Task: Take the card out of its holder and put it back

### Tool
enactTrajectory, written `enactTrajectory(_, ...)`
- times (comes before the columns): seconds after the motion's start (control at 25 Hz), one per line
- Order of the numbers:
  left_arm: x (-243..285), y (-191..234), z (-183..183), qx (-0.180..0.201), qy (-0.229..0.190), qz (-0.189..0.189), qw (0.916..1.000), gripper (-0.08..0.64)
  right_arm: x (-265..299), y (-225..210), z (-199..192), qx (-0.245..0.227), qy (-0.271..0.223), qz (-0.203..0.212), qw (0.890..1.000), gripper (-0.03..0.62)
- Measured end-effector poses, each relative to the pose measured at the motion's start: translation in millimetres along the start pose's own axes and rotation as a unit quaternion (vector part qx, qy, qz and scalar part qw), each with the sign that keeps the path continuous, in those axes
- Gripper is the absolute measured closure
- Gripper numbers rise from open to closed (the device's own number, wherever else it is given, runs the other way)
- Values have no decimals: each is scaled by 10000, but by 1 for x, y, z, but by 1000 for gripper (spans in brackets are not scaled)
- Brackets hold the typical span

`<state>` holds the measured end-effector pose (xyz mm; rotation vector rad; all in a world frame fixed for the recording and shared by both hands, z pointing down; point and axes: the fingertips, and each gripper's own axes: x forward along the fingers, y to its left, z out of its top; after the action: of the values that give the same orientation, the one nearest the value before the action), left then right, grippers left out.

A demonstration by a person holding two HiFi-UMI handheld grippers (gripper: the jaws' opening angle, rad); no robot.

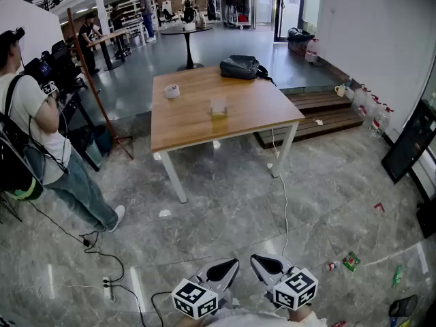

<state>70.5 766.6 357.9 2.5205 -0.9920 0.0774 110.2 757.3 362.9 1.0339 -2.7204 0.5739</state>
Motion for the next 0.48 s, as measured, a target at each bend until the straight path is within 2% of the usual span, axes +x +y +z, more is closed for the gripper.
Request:
enactTrajectory(0.12, 16, 20, 8, 67, -21, -14, 10000, 552, 15, -17, 8, 56, -155, -36, 9999, 594)
enactTrajectory(0.28, 45, 54, 22, -46, -59, -9, 10000, 552, 44, -52, 25, 34, -180, -190, 9997, 594)
enactTrajectory(0.48, 85, 115, 54, -57, -26, -71, 10000, 552, 100, -100, 62, 31, -300, -306, 9991, 594)
